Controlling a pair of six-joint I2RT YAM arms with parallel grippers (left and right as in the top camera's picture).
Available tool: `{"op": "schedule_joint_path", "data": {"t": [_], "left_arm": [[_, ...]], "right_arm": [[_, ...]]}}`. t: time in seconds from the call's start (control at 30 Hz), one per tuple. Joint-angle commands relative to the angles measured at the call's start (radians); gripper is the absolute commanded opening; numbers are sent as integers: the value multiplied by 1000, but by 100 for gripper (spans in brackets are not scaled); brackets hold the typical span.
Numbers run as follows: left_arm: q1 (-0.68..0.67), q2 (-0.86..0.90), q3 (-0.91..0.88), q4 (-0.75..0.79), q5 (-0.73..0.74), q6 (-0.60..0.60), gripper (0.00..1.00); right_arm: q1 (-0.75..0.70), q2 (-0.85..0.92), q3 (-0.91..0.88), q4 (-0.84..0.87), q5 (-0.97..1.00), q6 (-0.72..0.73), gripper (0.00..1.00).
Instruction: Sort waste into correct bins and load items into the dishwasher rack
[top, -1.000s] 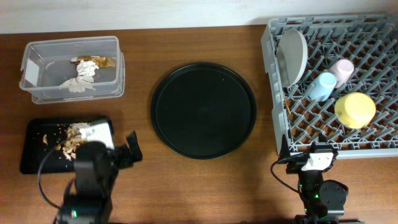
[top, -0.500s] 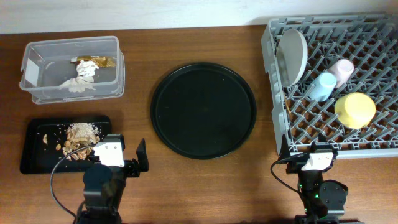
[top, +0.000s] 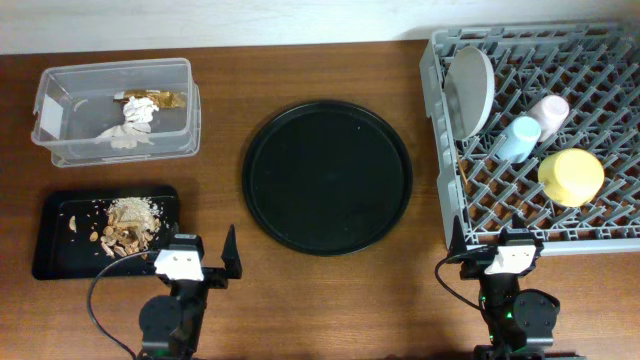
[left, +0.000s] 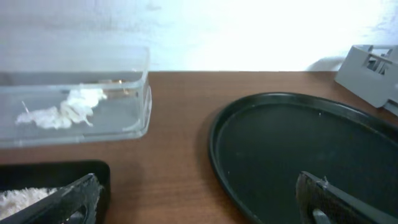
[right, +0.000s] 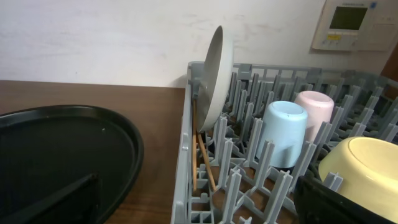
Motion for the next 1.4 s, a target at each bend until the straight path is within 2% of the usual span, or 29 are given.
{"op": "schedule_joint_path", "data": {"t": [0.0, 0.17, 0.3, 1.37], "left_arm": [[-2, -69, -24, -22, 10, 77, 99], [-2, -175, -24, -68, 7, 77, 99], [4, -174, -24, -93, -42, 77, 99], [36, -174, -24, -91, -41, 108, 100]], "right_arm": [[-6, -7, -7, -1, -5, 8, 98], [-6, -7, -7, -1, -5, 8, 98], [-6, -7, -7, -1, -5, 8, 98], [-6, -4, -7, -1, -5, 8, 98]]}}
